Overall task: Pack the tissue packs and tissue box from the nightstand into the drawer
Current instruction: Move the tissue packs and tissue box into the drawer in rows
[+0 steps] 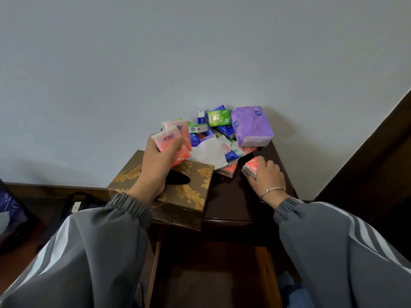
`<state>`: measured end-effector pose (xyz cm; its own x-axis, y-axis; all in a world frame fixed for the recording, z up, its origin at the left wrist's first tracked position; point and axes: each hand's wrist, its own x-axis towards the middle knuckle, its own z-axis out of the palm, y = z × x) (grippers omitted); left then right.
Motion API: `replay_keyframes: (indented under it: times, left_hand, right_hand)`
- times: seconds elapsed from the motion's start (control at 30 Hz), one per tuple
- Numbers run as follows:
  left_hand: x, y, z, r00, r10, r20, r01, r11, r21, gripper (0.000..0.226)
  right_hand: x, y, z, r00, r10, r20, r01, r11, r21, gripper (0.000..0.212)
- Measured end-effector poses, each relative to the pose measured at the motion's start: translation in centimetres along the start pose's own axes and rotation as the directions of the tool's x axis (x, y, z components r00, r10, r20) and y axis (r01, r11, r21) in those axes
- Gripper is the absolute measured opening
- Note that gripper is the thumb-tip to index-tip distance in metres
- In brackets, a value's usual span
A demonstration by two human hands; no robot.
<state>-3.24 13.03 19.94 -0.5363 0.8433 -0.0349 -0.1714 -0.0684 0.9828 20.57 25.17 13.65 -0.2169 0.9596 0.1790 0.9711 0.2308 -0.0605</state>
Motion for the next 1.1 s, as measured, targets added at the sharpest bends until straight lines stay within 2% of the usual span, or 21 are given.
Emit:
replay_keyframes:
  times: [0.07, 0.13, 0.23, 0.33, 0.4, 0.47, 0.53, 0.6, 0.7, 0.77, 0.87, 1.0, 1.1]
  left_hand:
    - [-0.2, 0.1, 0.0, 0.999, 0.017, -0.045, -0.016, 1.0, 0.015, 0.04]
    - [-0.9, 0.4, 0.1, 0.99, 0.098, -0.101, -0.091, 0.994, 0.066, 0.042]
    - [-3.0, 1.1, -0.2, 0.933, 0.305, -0.189, -0.274, 0.946, 0.174, 0.045]
    - [-7.2, 1.4, -0.6, 0.922, 0.348, -0.171, -0.352, 0.936, 0.011, 0.041]
    - [-10.9, 0.7, -1.4, 0.921, 0.37, -0.12, -0.37, 0.929, 0.027, 0.039]
    - [-15.0, -1.2, -2.8, 0.956, 0.292, -0.004, -0.292, 0.956, -0.005, 0.045]
    - [-18.7, -4.0, -4.4, 0.988, 0.119, 0.102, -0.118, 0.993, -0.019, 0.051]
    - [-21.3, -7.1, -6.2, 0.991, -0.081, 0.103, 0.079, 0.997, 0.02, 0.051]
    - [-22.8, -11.3, -8.9, 0.916, -0.395, 0.067, 0.398, 0.917, -0.038, 0.054]
    - [-22.7, -13.6, -10.7, 0.856, -0.516, 0.031, 0.517, 0.852, -0.081, 0.053]
    - [-21.5, -15.8, -12.3, 0.791, -0.61, -0.051, 0.597, 0.787, -0.157, 0.047]
    - [-19.8, -16.9, -13.1, 0.831, -0.549, -0.091, 0.539, 0.835, -0.111, 0.042]
    - [-19.0, -17.3, -13.9, 0.825, -0.537, -0.176, 0.521, 0.843, -0.13, 0.032]
  right_hand:
    - [-0.3, 0.3, -0.4, 1.0, 0.021, 0.022, -0.023, 0.995, 0.095, 0.058]
    - [-1.0, 0.8, -1.4, 0.997, 0.078, 0.013, -0.079, 0.958, 0.274, 0.057]
    - [-3.9, 1.9, -3.3, 0.982, 0.156, -0.104, -0.066, 0.808, 0.586, 0.054]
    - [-9.0, 3.2, -5.1, 0.979, 0.162, -0.127, -0.013, 0.663, 0.749, 0.053]
    - [-13.4, 4.3, -5.5, 0.994, 0.094, -0.053, -0.016, 0.616, 0.787, 0.052]
    - [-17.9, 5.1, -5.8, 0.994, -0.044, 0.105, -0.06, 0.577, 0.814, 0.047]
    - [-21.3, 5.4, -5.4, 0.943, -0.149, 0.296, -0.162, 0.571, 0.805, 0.044]
    - [-23.5, 5.3, -4.0, 0.879, -0.194, 0.437, -0.237, 0.618, 0.75, 0.043]
    - [-25.1, 3.9, -0.7, 0.792, -0.218, 0.571, -0.326, 0.639, 0.696, 0.042]
    - [-25.5, 2.2, 1.8, 0.734, -0.217, 0.644, -0.401, 0.627, 0.668, 0.044]
    - [-25.4, -0.5, 5.6, 0.696, -0.144, 0.703, -0.486, 0.626, 0.609, 0.047]
    - [-24.1, -4.1, 9.8, 0.689, -0.026, 0.724, -0.511, 0.691, 0.511, 0.051]
    - [-23.2, -6.1, 12.4, 0.694, 0.054, 0.718, -0.492, 0.764, 0.418, 0.054]
